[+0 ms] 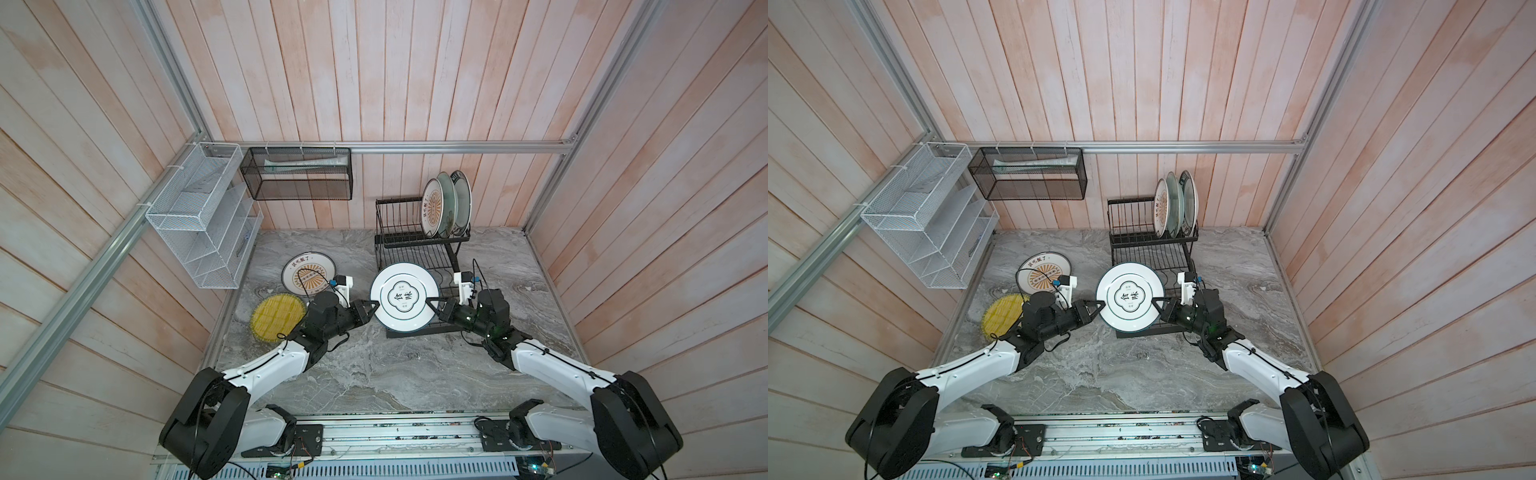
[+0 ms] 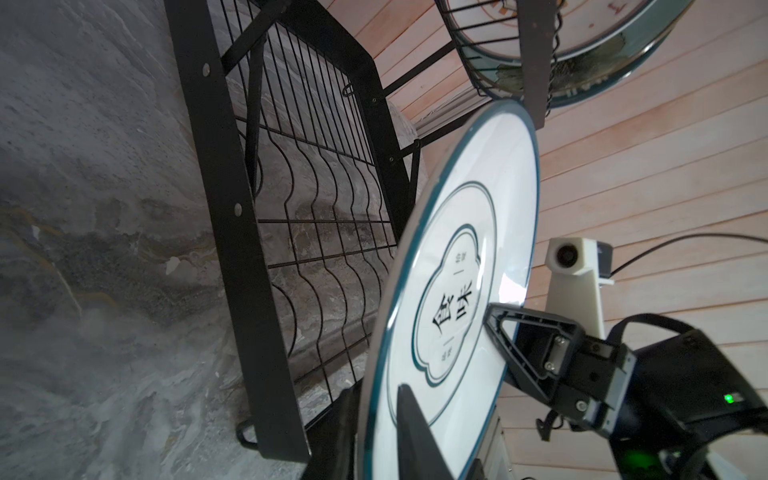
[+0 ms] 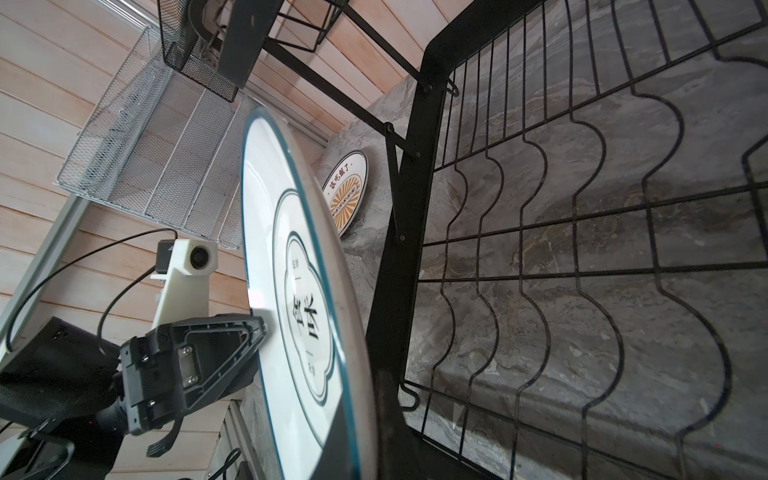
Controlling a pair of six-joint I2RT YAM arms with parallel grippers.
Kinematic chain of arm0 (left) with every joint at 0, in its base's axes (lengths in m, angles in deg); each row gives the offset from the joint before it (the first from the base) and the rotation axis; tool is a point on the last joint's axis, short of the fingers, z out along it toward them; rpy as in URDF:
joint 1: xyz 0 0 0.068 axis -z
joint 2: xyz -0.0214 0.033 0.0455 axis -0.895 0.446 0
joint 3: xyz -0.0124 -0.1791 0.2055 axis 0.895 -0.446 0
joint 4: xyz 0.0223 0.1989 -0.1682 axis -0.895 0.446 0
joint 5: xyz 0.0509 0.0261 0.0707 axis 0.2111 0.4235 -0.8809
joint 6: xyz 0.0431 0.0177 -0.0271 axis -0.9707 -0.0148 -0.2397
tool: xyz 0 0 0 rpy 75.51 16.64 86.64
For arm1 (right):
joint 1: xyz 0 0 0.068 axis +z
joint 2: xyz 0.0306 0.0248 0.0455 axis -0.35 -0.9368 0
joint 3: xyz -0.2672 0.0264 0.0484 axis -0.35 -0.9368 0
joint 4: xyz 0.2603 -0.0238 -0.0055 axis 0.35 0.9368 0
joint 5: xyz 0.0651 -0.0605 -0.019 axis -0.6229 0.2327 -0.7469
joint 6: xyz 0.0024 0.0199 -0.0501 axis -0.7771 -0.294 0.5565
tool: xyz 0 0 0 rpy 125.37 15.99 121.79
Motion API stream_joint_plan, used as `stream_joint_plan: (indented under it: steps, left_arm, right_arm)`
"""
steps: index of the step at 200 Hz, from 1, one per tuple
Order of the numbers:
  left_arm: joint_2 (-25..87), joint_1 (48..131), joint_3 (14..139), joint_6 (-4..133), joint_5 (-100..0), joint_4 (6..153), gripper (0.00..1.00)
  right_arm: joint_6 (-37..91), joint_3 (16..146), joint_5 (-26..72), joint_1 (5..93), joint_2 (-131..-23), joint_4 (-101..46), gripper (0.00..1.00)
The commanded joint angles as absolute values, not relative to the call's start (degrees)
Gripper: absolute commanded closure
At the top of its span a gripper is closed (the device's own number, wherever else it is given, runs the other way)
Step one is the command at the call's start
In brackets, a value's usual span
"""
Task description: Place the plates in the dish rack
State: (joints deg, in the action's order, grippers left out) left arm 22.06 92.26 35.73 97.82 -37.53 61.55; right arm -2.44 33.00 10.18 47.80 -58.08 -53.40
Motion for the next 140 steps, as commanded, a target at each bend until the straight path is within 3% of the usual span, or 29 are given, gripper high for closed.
stream_joint_plan:
  steps: [1,52,140]
  left_arm:
    - [21.9,92.5,37.9,96.7,-38.3,62.4,0.65]
    - [23.0,93.0,38.5,95.8,-39.5,63.7,0.58]
    - [32.1,95.4,38.1,96.8,-41.5,61.3,0.57]
  right_arm:
    - [-0.9,34.1,12.8,47.9,-55.2,-53.3,1.0]
    - [1.5,34.4,15.7,45.9,-49.7,-48.8,1.0]
    - [5.6,36.1,13.6,43.2,-43.6,-43.1,1.0]
